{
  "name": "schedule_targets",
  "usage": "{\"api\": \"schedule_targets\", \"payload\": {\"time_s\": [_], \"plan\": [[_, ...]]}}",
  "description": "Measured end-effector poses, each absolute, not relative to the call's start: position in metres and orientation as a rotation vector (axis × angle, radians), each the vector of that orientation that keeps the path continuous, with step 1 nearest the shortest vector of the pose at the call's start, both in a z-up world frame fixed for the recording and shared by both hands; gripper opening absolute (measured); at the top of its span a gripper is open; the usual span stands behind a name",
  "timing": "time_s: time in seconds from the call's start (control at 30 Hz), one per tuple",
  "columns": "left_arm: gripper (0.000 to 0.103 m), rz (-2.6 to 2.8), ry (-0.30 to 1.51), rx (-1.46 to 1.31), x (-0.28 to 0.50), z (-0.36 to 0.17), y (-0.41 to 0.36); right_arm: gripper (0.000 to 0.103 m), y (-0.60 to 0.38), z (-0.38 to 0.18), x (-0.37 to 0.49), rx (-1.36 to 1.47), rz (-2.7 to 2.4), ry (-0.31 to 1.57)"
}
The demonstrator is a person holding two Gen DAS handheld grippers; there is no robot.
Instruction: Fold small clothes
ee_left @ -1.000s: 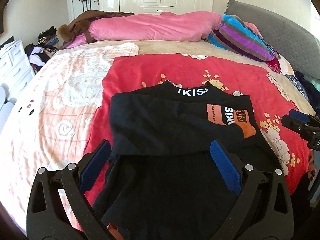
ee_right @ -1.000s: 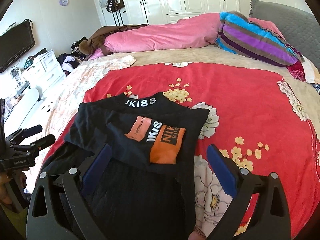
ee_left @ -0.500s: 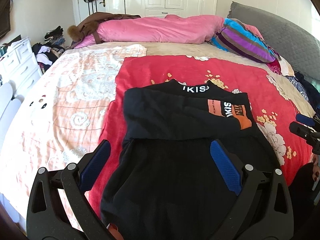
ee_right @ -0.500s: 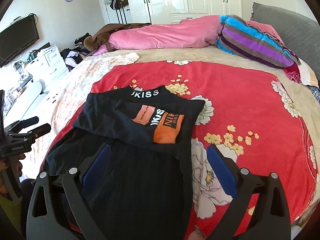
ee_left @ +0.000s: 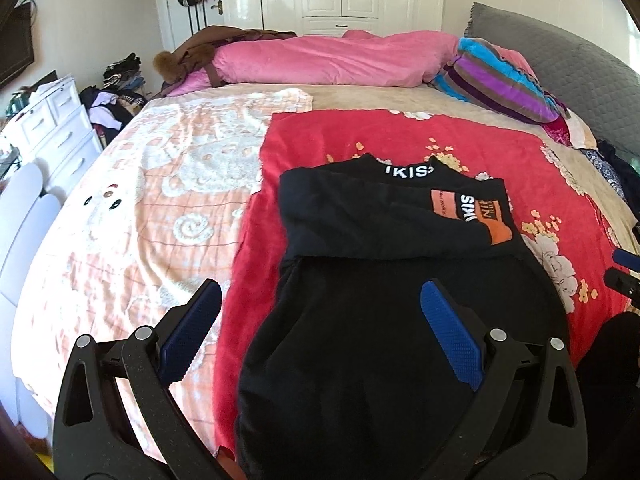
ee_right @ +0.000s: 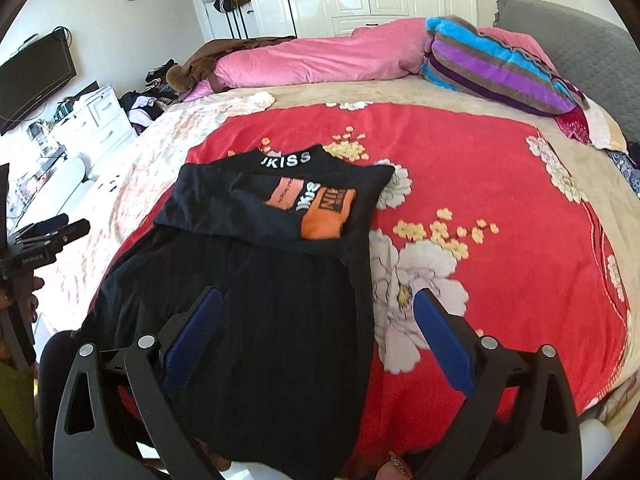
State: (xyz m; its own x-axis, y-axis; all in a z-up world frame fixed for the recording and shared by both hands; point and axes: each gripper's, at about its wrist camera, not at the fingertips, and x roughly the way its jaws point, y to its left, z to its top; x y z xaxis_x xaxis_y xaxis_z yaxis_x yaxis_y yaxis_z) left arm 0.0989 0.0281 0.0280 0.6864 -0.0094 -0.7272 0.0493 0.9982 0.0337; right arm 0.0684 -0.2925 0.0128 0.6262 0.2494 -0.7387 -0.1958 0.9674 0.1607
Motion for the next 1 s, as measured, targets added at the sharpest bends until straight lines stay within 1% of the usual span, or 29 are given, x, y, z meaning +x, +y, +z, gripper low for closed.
{"api": "schedule_targets", "payload": {"time_s": [0.43,0.73,1.0], "plan": [[0.094,0.027,0.861,0.058,0.073,0.017,0.058,0.096,-0.294,-0.012,0.039,0.123,0.246,0.956],[0.094,0.063,0.945,0.012,0.055,-0.008,0.088,0.096,-0.287,-0.051,0.02,0.149,0.155,1.121],[0.094,0.052,1.0,0.002,0.045,-0.027,0.093,0.096,-0.28,-0.067,0.017,0.064,0.091,1.207]]}}
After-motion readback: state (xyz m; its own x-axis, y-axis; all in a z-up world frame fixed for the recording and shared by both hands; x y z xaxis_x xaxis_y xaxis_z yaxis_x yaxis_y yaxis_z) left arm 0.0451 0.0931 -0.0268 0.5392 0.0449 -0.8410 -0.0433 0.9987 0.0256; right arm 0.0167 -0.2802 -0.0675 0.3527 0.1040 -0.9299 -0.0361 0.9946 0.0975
